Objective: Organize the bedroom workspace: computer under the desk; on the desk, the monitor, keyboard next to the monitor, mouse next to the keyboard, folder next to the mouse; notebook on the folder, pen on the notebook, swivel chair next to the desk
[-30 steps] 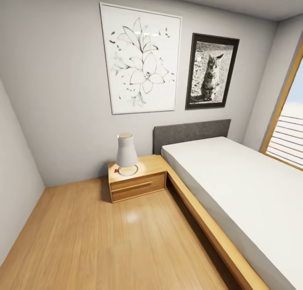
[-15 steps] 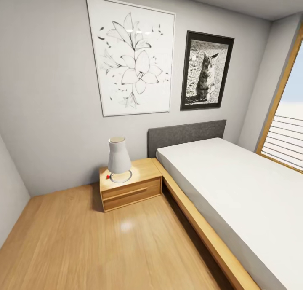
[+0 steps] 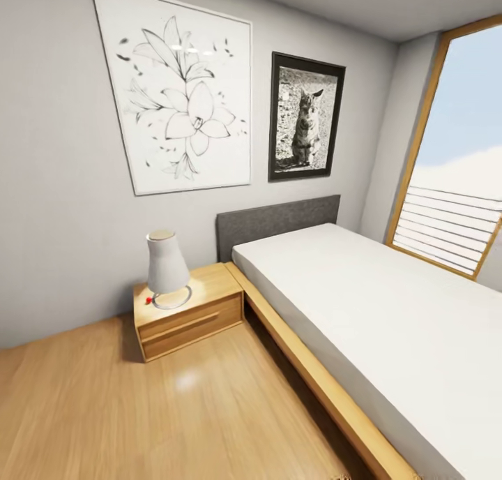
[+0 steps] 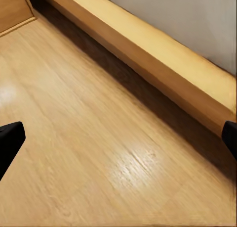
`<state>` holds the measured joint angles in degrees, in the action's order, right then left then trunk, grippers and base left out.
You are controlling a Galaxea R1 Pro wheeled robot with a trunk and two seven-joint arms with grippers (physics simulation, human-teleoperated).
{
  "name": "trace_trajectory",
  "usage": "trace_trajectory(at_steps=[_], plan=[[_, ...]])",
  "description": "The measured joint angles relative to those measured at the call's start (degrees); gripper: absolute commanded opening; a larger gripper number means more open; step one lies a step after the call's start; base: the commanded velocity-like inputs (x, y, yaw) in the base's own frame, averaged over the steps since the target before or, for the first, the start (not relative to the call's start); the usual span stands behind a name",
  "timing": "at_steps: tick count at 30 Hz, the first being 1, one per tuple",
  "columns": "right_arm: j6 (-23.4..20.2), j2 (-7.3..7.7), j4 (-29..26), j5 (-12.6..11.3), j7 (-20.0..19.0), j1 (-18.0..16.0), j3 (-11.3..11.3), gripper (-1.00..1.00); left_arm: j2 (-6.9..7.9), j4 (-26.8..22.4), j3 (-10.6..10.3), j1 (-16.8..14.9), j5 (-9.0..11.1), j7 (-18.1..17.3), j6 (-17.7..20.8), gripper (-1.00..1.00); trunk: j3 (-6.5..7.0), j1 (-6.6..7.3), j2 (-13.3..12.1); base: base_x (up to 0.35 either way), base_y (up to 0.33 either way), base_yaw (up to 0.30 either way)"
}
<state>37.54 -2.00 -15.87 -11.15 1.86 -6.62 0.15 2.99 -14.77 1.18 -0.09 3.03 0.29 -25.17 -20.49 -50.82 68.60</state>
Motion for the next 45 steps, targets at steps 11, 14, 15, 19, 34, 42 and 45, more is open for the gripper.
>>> trace_trajectory(at_steps=[11,14,15,19,34,42,45], plan=[[-0.17,-0.44,0.25,-1.78,1.53,-0.01,0.0,1.0,-1.81,5.16,0.08,0.03,0.37,-0.01,-0.24,1.0,-0.6,0.0,0.0,0.0,0.0,-0.236],[-0.21,-0.4,0.27,-1.93,1.55,-0.01,-0.09,1.0,-0.69,6.19,1.2,0.01,2.3,-0.12,-0.24,1.0,-0.82,0.0,0.0,0.0,0.0,-0.183],[-0.22,-0.31,0.23,-2.01,1.57,-0.02,-0.15,1.0,-0.23,6.47,1.97,0.01,3.89,-0.23,-0.22,1.0,-0.9,0.0,0.0,0.0,0.0,-0.174],[-0.22,-0.04,0.19,-2.02,1.57,-0.02,-0.21,1.0,0.37,6.77,3.58,0.01,7.31,-0.39,-0.51,1.0,-1.21,0.0,0.0,0.0,0.0,-0.168],[-0.94,-2.02,-0.06,-4.53,1.67,-5.05,-0.32,1.0,-4.35,-15.31,4.19,-1.51,7.55,13.07,18.59,1.0,-2.41,0.0,0.0,0.0,0.0,-0.148],[-1.75,-0.81,6.29,-6.56,1.23,-8.16,-0.16,1.0,-4.38,-9.25,3.54,-3.5,6.94,14.71,11.13,1.0,-3.02,0.0,0.0,0.0,0.0,-0.147],[-1.76,-0.55,7.0,-6.48,1.13,-8.25,0.0,1.0,-4.67,-7.97,2.36,-3.54,6.78,14.79,5.92,1.0,-3.26,0.0,0.0,0.0,0.0,-0.128]])
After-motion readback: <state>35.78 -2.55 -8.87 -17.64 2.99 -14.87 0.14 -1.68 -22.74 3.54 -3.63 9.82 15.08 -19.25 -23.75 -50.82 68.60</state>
